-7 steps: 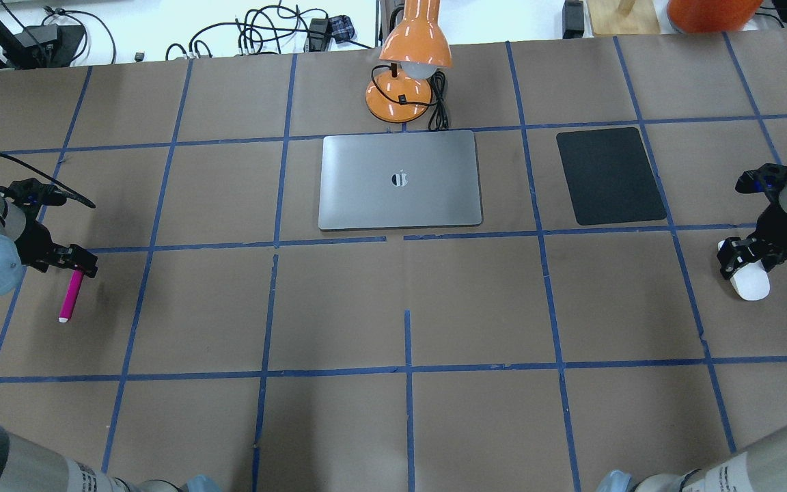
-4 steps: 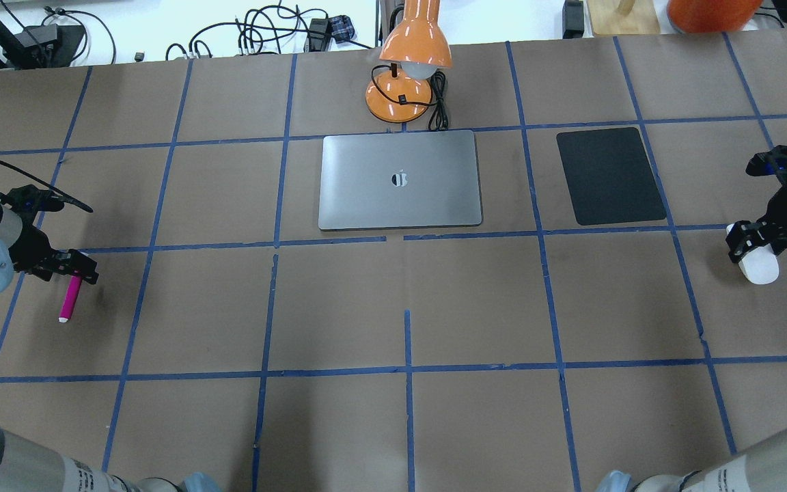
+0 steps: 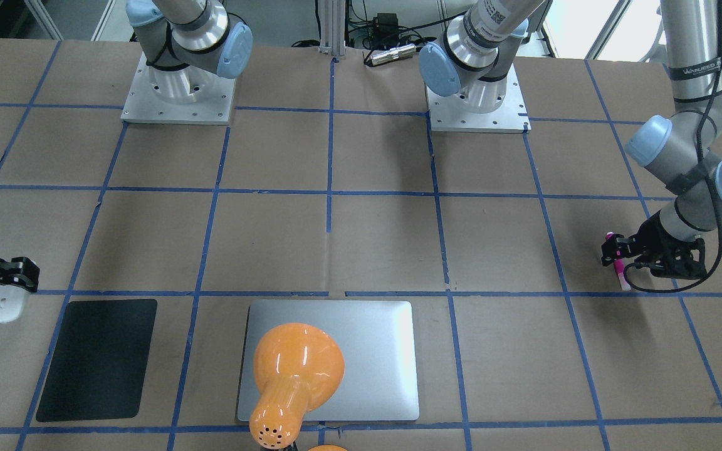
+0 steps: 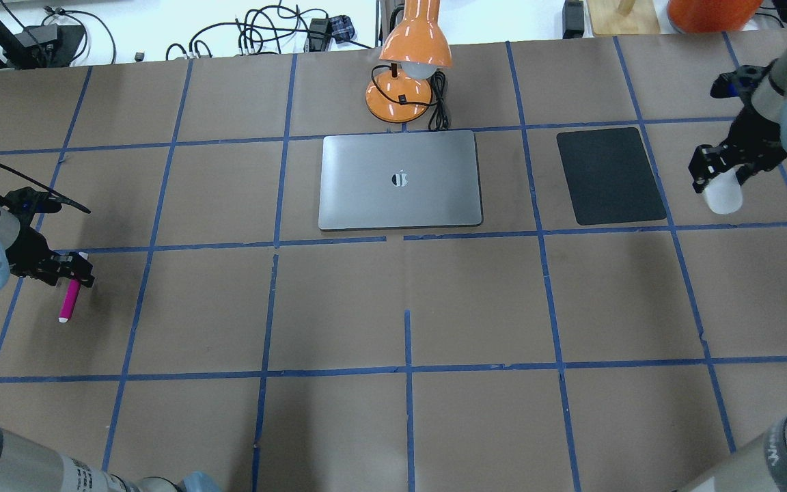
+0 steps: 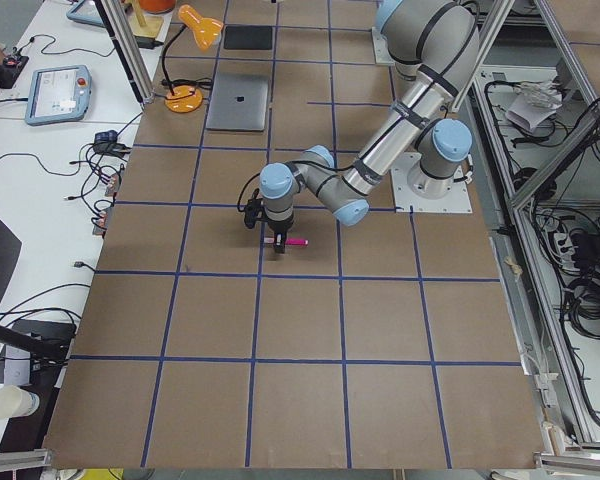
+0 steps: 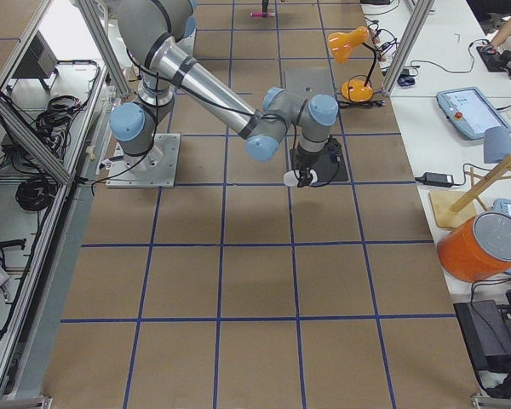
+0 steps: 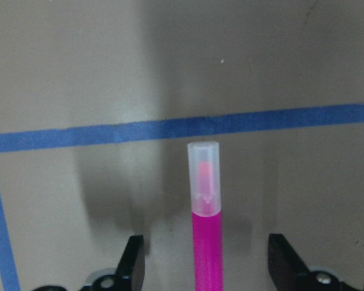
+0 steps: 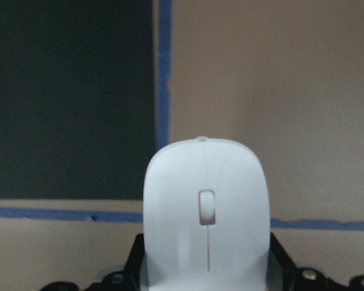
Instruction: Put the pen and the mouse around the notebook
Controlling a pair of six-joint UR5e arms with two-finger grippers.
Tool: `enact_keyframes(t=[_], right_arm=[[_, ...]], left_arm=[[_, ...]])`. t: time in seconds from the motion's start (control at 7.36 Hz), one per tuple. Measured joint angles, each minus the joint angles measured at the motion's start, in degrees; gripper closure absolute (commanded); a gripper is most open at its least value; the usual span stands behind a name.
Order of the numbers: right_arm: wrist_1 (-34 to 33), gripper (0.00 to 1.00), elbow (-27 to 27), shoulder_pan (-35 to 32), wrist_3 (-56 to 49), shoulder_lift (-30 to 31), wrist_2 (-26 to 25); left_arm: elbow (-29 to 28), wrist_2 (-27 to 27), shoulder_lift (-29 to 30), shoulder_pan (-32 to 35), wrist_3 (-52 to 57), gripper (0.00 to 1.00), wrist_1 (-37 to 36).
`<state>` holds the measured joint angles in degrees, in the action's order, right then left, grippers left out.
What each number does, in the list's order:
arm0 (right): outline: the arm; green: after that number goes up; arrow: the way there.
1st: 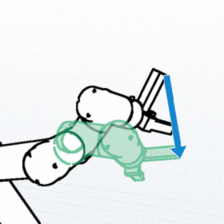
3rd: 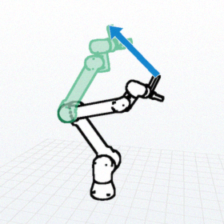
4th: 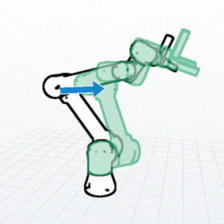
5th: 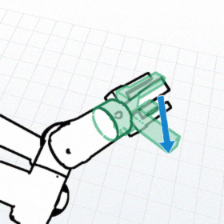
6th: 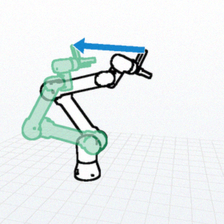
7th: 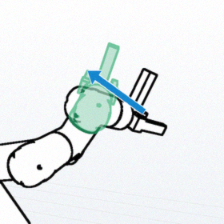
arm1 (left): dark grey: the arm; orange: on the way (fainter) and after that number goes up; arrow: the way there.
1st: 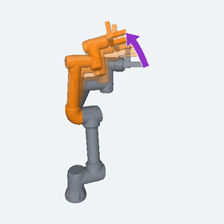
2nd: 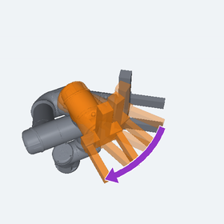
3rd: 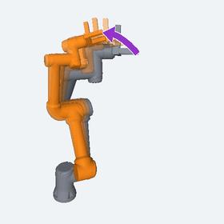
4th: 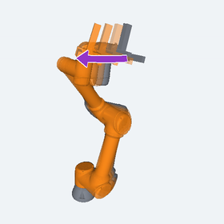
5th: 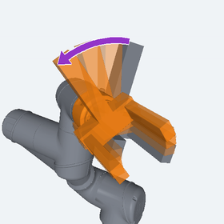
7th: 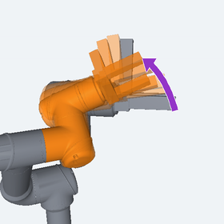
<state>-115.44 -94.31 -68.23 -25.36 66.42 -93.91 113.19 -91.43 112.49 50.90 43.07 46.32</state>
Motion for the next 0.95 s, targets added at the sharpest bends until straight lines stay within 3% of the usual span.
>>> enact_keyframes(t=[0.14,0.27,0.41,0.68,0.95], right_arm=[[-0.1,0.62,2.6,-4.1,4.9,-3.1,0.7],[-0.6,0.62,5.5,-6.9,8.2,-6.7,1.6],[-0.8,0.61,8.3,-8.3,9.7,-9.8,2.0],[-0.3,0.54,10.7,-9.2,10.7,-12.9,2.6],[0.1,0.0,10.7,-9.5,10.9,-13.5,3.2]], left_arm=[[-0.1,-0.1,0.0,0.0,-0.3,0.44,0.4],[-0.1,-0.1,0.0,0.0,-0.4,0.76,0.5],[-0.2,-0.3,0.0,0.0,-0.4,1.0,0.6],[-0.7,-0.8,0.1,0.0,-0.6,1.0,0.8],[-1.3,-0.9,-0.2,0.0,-1.7,1.0,1.8]])
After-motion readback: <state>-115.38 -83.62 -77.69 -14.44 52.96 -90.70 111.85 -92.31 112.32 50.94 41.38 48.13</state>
